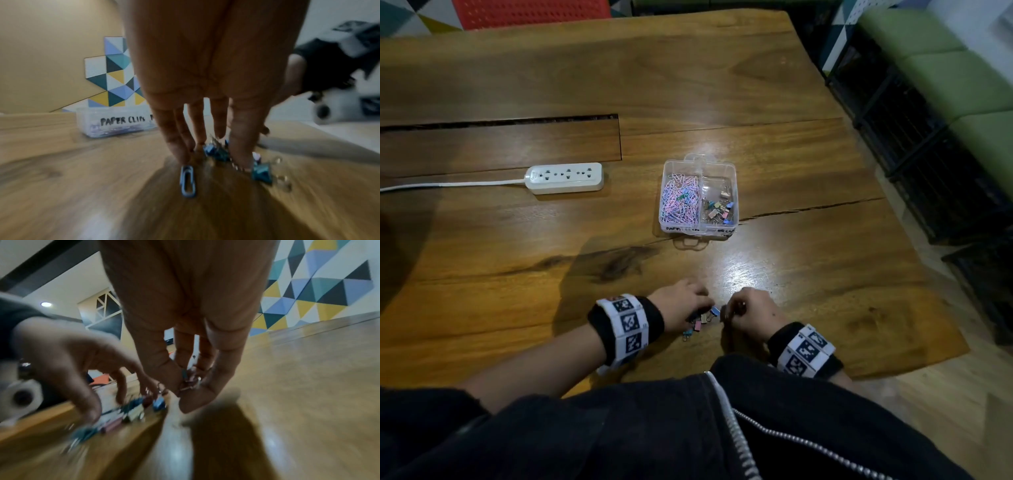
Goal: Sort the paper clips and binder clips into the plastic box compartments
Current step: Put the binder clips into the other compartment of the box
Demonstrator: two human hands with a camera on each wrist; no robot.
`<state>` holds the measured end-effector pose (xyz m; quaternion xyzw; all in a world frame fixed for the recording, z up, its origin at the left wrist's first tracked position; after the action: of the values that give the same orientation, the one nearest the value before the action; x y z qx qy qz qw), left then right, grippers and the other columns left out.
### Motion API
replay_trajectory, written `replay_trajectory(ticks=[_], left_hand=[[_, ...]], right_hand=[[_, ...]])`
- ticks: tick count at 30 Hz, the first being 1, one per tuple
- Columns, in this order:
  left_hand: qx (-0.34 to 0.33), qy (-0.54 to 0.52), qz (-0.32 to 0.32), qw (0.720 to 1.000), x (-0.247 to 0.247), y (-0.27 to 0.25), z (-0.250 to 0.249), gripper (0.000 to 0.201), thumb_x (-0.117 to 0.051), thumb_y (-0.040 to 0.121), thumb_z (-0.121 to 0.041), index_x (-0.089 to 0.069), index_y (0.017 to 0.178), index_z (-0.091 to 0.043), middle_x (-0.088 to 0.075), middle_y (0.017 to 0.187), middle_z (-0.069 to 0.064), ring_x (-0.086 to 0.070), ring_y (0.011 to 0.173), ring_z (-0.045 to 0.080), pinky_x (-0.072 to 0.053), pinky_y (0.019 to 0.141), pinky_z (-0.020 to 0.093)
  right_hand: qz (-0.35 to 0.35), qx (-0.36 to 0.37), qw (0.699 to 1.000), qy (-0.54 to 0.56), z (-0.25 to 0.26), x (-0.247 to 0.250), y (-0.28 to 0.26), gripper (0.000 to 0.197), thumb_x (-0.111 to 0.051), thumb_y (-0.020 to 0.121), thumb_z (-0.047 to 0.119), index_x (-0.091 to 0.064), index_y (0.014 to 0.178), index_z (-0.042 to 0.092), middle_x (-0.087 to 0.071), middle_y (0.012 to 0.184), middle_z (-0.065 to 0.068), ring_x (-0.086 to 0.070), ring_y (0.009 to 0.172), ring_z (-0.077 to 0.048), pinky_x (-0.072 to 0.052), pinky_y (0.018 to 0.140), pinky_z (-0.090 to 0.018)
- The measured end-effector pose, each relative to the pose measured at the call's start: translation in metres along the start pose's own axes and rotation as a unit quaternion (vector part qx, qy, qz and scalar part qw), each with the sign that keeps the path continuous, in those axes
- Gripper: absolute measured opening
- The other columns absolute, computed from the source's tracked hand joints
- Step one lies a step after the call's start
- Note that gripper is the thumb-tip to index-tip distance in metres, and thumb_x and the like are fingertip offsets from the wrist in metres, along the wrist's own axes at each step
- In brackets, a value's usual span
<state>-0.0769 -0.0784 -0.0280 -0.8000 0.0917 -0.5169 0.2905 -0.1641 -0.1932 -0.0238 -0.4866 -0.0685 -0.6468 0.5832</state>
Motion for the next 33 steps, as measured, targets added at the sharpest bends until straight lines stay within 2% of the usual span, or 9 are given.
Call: replay_trajectory(ticks=[4,10,14,17,20,23,27,31,33], left_hand=[[0.001,0.023,-0.061,0.998,-0.008,-0.005,-0.004,0.05,-0.05,0.091,-0.014,-0.037,0.138,-0.025,-0.036,0.143,0.004,-0.036,0.126,0.024,-0.04,0.099,0.035],[0.024,0.024,-0.031,0.999,-0.003,-0.002,-0.006,0.046,-0.055,0.088,-0.015,-0.042,0.133,-0.014,-0.042,0.134,0.01,-0.041,0.121,0.028,-0.041,0.098,0.038],[0.053,0.017,0.001,0.998,0.001,0.003,-0.011,0.051,-0.06,0.084,-0.013,-0.042,0.132,-0.016,-0.042,0.13,0.011,-0.044,0.116,0.028,-0.042,0.091,0.035],[0.073,-0.023,-0.004,0.997,-0.001,0.007,-0.009,0.037,-0.061,0.081,-0.01,-0.052,0.116,-0.013,-0.044,0.12,0.01,-0.048,0.109,0.028,-0.043,0.081,0.033],[0.077,-0.085,-0.019,0.993,-0.002,0.007,-0.001,0.021,-0.059,0.081,-0.01,-0.055,0.102,-0.012,-0.046,0.112,0.008,-0.05,0.102,0.026,-0.041,0.076,0.031],[0.086,-0.151,-0.065,0.983,0.001,0.003,0.007,0.012,-0.058,0.081,-0.014,-0.055,0.093,-0.014,-0.048,0.102,0.004,-0.051,0.095,0.022,-0.042,0.076,0.028],[0.083,-0.228,-0.14,0.96,0.025,-0.003,0.012,0.012,-0.061,0.081,-0.012,-0.056,0.092,-0.012,-0.049,0.094,0.0,-0.048,0.084,0.016,-0.044,0.072,0.024],[0.056,-0.276,-0.252,0.926,0.071,0.009,0.011,0.014,-0.059,0.079,0.0,-0.057,0.089,-0.008,-0.05,0.093,0.001,-0.049,0.083,0.015,-0.044,0.07,0.018],[0.055,-0.297,-0.309,0.902,0.095,0.021,0.012,0.013,-0.059,0.079,0.001,-0.059,0.09,-0.005,-0.051,0.092,0.002,-0.05,0.081,0.015,-0.042,0.067,0.014]], right_hand=[[-0.025,-0.011,0.996,0.081,0.016,0.031,0.017,0.012,-0.057,0.081,-0.001,-0.064,0.088,0.006,-0.051,0.079,0.007,-0.049,0.077,-0.007,-0.044,0.067,-0.017],[-0.142,0.034,0.977,0.157,0.05,0.078,0.06,0.012,-0.054,0.084,-0.002,-0.063,0.091,0.003,-0.06,0.089,-0.006,-0.056,0.076,-0.017,-0.048,0.065,-0.018],[-0.194,0.016,0.957,0.213,0.053,0.092,0.085,0.018,-0.054,0.085,0.003,-0.062,0.102,0.003,-0.063,0.107,-0.014,-0.06,0.096,-0.024,-0.051,0.088,-0.032],[-0.181,0.02,0.957,0.224,0.042,0.082,0.086,0.026,-0.052,0.087,0.004,-0.057,0.112,0.006,-0.058,0.122,-0.011,-0.054,0.112,-0.02,-0.046,0.092,-0.027],[-0.178,0.049,0.957,0.224,0.031,0.065,0.064,0.025,-0.051,0.085,0.0,-0.058,0.108,0.008,-0.059,0.115,-0.007,-0.054,0.103,-0.016,-0.045,0.078,-0.016],[-0.078,0.078,0.982,0.155,0.023,0.037,0.032,0.029,-0.059,0.08,0.001,-0.056,0.107,0.01,-0.054,0.108,-0.005,-0.05,0.096,-0.016,-0.043,0.073,-0.014],[0.058,0.116,0.989,-0.073,0.009,-0.008,0.007,0.054,-0.066,0.077,0.019,-0.047,0.128,0.025,-0.041,0.128,-0.005,-0.035,0.116,-0.02,-0.033,0.098,-0.029],[0.014,0.163,0.979,-0.118,0.002,-0.028,0.001,0.038,-0.062,0.081,0.024,-0.057,0.118,0.027,-0.047,0.124,-0.005,-0.04,0.109,-0.024,-0.042,0.094,-0.038],[0.002,0.166,0.98,-0.114,0.0,-0.029,-0.001,0.03,-0.061,0.082,0.025,-0.061,0.113,0.026,-0.047,0.122,-0.002,-0.04,0.109,-0.021,-0.042,0.094,-0.035]])
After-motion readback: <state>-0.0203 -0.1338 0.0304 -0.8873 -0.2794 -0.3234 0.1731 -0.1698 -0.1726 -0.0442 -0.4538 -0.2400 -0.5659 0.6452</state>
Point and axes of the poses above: each hand's wrist, its own y-axis towards the middle knuckle, its own x-axis out of the back of the hand, z = x × y, the point moved 3 cm from there along y, towards the middle knuckle
